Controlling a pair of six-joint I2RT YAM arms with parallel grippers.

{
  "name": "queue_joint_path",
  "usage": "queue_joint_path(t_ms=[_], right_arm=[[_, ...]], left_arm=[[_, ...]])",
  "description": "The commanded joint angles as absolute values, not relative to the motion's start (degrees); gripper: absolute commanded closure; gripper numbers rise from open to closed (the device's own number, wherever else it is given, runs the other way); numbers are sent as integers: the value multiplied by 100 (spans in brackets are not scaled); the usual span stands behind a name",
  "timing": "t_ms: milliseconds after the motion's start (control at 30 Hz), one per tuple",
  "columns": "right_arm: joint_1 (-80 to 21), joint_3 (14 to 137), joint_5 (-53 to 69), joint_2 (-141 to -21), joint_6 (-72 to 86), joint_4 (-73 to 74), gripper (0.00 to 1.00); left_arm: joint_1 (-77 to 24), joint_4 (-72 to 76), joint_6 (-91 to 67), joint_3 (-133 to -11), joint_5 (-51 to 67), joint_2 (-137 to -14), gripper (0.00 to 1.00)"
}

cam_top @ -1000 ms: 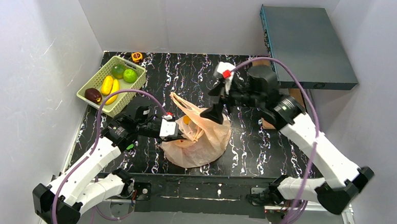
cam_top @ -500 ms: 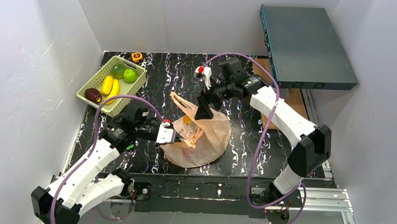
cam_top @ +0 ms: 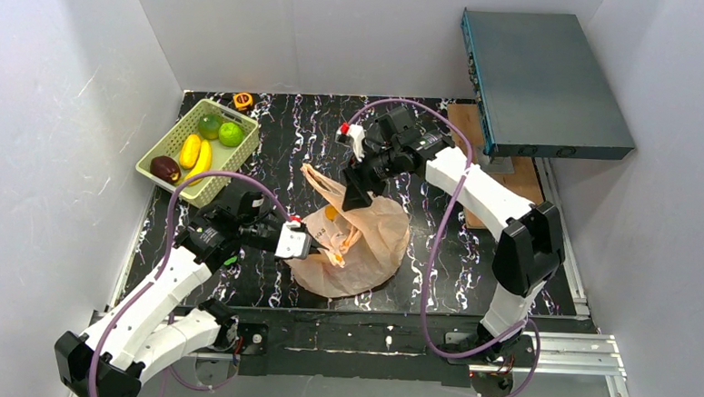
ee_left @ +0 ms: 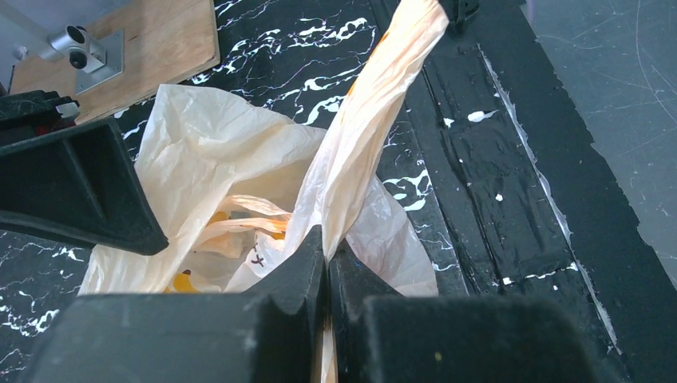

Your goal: Place the fake fruits into the plastic bag and tie a complex knot

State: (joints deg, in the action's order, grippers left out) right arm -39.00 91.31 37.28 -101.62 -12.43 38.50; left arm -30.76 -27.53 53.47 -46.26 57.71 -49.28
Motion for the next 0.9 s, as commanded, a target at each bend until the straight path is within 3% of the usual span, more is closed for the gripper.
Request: queue_joint_path(t_ms=[0, 67, 100, 333, 633, 867], right_arm=[[-3855, 9127, 3831, -9954, -1327, 3799, 52], [-3829, 9062, 3938, -9765, -1295, 3826, 89], [-3817, 8970, 3923, -9608, -1254, 3820, 99], [-3880, 7424, 3146, -7793, -123, 2594, 99], [-4427, 6638, 1684, -6952, 457, 2104, 99], [-4447, 6583, 2745, -6876, 24, 1897, 99]], left_arm=[[-3076, -2909, 5428, -4598, 5965, -4827, 100], [-3072, -2857, 5233, -4640, 5822, -4880, 100], [-3034, -2755, 5022, -4667, 5736, -4919, 100], [-2406, -2924, 4506, -5607, 6182, -5749, 100], [-2418, -2839, 4262, -6552, 6850, -6881, 100], [-2577, -2841, 4158, -7031, 6780, -7498, 100]])
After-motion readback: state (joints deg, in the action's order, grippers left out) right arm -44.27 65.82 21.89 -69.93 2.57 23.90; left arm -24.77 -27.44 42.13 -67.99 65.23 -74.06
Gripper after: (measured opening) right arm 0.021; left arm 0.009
